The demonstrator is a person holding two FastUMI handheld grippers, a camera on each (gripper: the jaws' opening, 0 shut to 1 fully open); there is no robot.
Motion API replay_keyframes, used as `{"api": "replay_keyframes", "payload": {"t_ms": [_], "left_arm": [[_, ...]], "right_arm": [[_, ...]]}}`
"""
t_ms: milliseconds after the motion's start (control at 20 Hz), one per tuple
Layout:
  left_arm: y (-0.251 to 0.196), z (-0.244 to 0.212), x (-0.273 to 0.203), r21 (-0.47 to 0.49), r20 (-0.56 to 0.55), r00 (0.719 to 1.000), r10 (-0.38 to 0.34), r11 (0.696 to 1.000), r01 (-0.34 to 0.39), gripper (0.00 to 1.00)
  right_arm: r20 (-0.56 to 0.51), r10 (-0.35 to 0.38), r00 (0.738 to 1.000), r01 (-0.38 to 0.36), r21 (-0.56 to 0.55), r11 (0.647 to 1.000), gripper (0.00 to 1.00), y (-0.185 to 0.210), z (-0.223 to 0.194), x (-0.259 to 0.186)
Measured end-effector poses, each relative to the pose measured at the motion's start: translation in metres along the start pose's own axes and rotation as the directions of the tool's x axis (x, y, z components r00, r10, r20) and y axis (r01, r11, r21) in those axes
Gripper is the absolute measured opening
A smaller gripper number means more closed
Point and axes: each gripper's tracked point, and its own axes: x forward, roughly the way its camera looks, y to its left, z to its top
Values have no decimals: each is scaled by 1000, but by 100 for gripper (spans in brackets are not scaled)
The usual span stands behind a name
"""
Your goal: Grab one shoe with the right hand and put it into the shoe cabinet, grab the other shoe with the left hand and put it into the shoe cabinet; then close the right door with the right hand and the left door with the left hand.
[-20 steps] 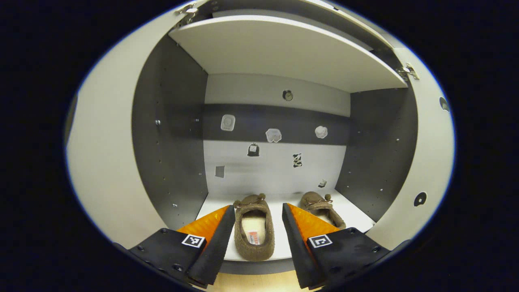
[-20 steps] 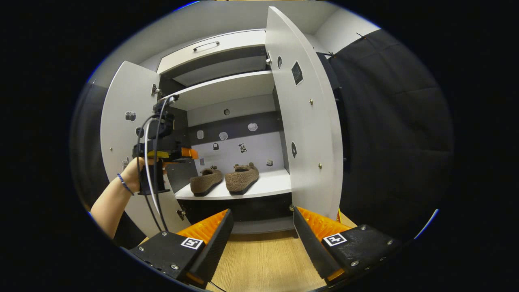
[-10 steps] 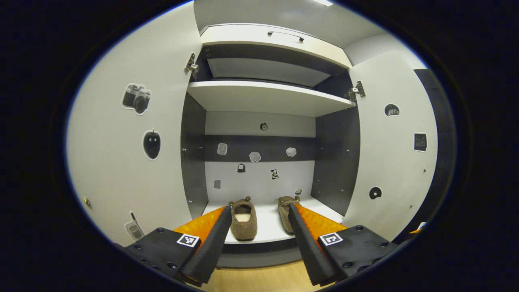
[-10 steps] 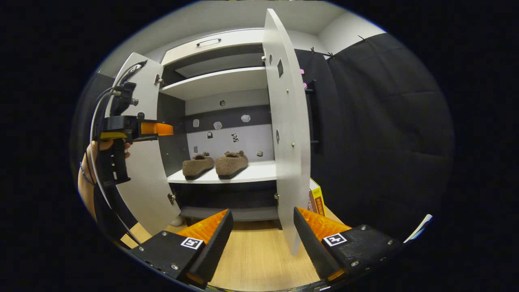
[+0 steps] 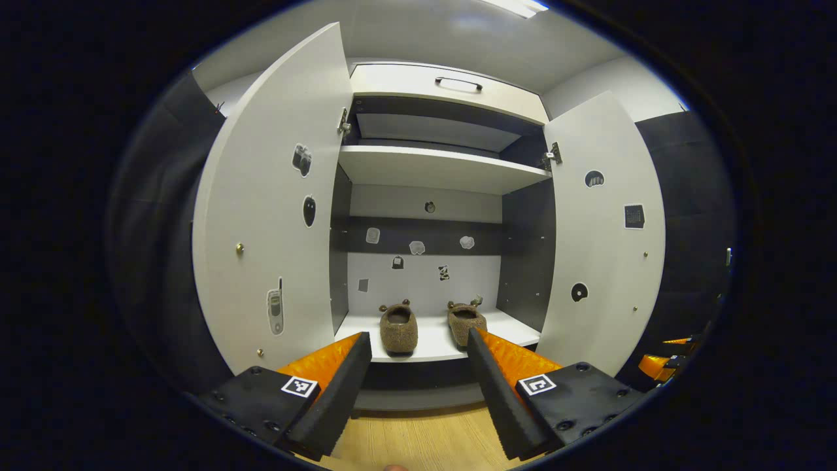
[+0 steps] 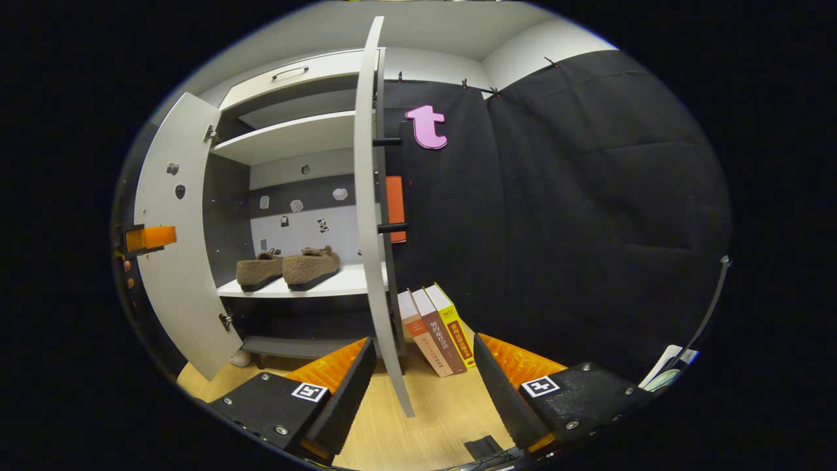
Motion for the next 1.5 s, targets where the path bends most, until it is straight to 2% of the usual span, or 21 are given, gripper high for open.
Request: {"api": "replay_keyframes", "payload": {"t_ms": [300,500,850,1150,1500], "left_arm": [[23,2,-43,9,20,999,35,999,-35,97],[43,0,-60,0,16,997,70,998,-70,96],[60,2,-77,-49,16,995,98,994,-97,96],[75,5,-82,-41,22,991,128,991,-127,97],[104,3,-93,-59,19,984,178,983,-177,97]], "right_arm": [[39,-4,999,5,-10,1000,92,-16,12,37],[35,37,999,-37,-2,999,92,-8,13,54],[29,93,995,-92,-25,995,91,7,17,55],[10,225,974,-225,-23,974,90,73,11,53],[2,389,921,-389,-37,920,91,184,6,73]]}}
